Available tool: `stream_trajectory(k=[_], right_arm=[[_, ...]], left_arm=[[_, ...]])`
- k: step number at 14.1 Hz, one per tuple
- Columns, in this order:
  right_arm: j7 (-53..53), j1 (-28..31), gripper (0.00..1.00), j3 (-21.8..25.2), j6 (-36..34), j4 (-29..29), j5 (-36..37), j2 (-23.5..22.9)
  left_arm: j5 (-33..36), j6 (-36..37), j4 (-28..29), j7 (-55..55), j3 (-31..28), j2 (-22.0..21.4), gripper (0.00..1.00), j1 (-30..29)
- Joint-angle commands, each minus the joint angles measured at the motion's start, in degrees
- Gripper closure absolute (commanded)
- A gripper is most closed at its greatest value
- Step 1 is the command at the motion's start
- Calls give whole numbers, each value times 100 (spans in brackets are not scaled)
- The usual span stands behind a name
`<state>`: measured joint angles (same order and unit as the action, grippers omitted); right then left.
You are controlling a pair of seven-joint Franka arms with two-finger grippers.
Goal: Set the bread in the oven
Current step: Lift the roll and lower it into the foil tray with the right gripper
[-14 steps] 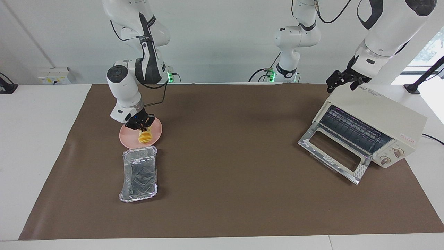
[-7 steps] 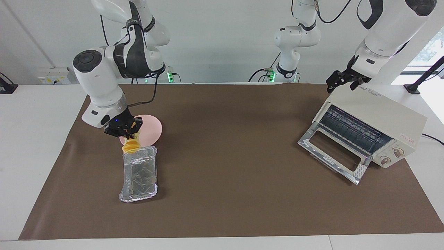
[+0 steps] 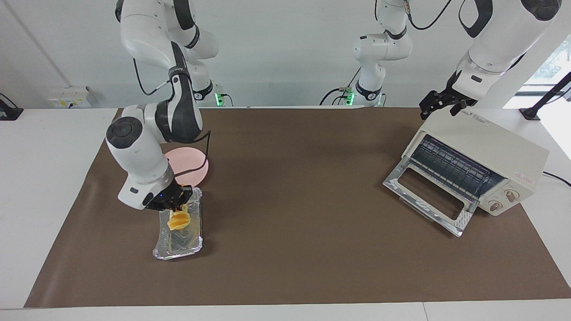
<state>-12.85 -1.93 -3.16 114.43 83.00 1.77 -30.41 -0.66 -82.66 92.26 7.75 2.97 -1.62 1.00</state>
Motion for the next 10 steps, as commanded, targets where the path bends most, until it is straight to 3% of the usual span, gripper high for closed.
stream_trajectory(k=[1, 5, 7, 8, 9, 10], right_arm=[[-68, 17, 100, -18, 314, -356, 77, -413], [-60, 8, 100, 26, 1080, 460, 130, -308], [10, 0, 100, 26, 1125, 629, 121, -228], [89, 34, 91, 26, 1116, 638, 121, -220], [116, 43, 1, 26, 1064, 629, 104, -211], [108, 78, 0, 26, 968, 568, 104, -211]], left_arm=[[-30, -49, 160, -10, -7, -163, 0, -21], [-30, -57, 160, -10, -7, -163, 0, -21], [-30, -57, 160, -10, -7, -163, 0, -21], [-30, -49, 160, -10, -7, -163, 0, -21], [-30, -48, 160, -10, -7, -163, 0, -21], [-30, -48, 160, -10, -7, -163, 0, -21]])
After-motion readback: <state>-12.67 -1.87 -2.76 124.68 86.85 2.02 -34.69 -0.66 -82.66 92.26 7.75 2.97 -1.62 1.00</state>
